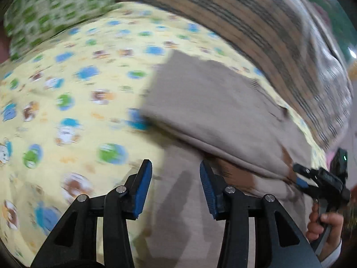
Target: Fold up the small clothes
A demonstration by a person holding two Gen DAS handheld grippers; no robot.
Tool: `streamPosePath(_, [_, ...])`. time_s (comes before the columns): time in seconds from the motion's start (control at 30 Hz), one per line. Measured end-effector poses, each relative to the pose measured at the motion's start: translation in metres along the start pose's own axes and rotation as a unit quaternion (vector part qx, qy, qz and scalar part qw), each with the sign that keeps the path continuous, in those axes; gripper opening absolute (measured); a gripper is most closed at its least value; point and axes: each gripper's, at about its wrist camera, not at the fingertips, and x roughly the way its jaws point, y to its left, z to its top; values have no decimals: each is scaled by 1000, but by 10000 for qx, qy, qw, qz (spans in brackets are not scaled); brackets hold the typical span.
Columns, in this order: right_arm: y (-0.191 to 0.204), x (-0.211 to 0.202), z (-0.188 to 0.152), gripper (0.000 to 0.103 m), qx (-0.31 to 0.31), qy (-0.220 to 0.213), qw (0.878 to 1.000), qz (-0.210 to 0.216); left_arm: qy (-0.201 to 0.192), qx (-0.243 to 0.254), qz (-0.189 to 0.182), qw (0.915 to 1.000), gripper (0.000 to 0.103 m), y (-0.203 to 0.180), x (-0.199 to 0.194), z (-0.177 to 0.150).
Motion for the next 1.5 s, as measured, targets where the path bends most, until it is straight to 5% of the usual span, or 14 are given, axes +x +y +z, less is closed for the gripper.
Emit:
streamPosePath(0.03, [3, 7, 0, 58, -16, 58, 10000, 76, 63, -85, 27, 9999, 45, 7, 5, 4])
streamPosePath(0.07, [9, 12, 0, 19, -135, 94, 9998, 144, 106, -176, -19, 9998, 45, 13, 10, 7])
streamPosePath(0.1, [13, 14, 1, 5, -194, 162, 9995, 214, 88, -213, -54, 9997, 45, 12, 13, 9])
streamPosePath(0.17, [19, 6, 2, 6, -203, 185, 9982, 542, 54, -138, -12, 9999, 47, 7, 18, 14])
streamPosePath(0.3, [16, -66, 11, 5, -54, -615, 9892, 1326, 20, 110, 56, 9999, 47, -12, 33, 26])
streamPosePath(0.43, [-6, -125, 15, 5, -141, -1254, 9847, 1198, -95, 106, 197, 9997, 47, -22, 42, 31])
streamPosePath(0.53, [-31, -119, 13, 5, -78, -1064, 9919, 688, -280, -143, 385, 9988, 49, -19, 40, 28])
streamPosePath(0.87, [-66, -74, -14, 5, 31, -406, 9990, 200, -471, -677, 321, 9961, 49, 2, 23, 15])
streamPosePath(1.03, [-64, -70, -11, 5, -120, -413, 9990, 81, -317, -518, -389, 9974, 48, 1, 7, 17])
streamPosePath(1.17, [-56, -73, -3, 5, -291, -506, 9983, 61, -265, -361, -755, 9961, 78, -7, 0, 29])
streamPosePath(1.33, [-54, -65, -3, 5, -290, -420, 9987, 2, 278, -94, -552, 9980, 78, -26, 51, 61])
streamPosePath(1.43, [-57, -63, -7, 5, -244, -375, 9990, 7, 484, 51, -549, 9973, 65, -35, 83, 74])
streamPosePath(1.47, [-57, -63, -9, 5, -229, -361, 9991, -2, 469, 157, -549, 9973, 37, -40, 88, 76])
streamPosePath(1.5, [-58, -62, -9, 5, -207, -385, 9990, -4, 529, 214, -666, 9961, 21, -43, 93, 77])
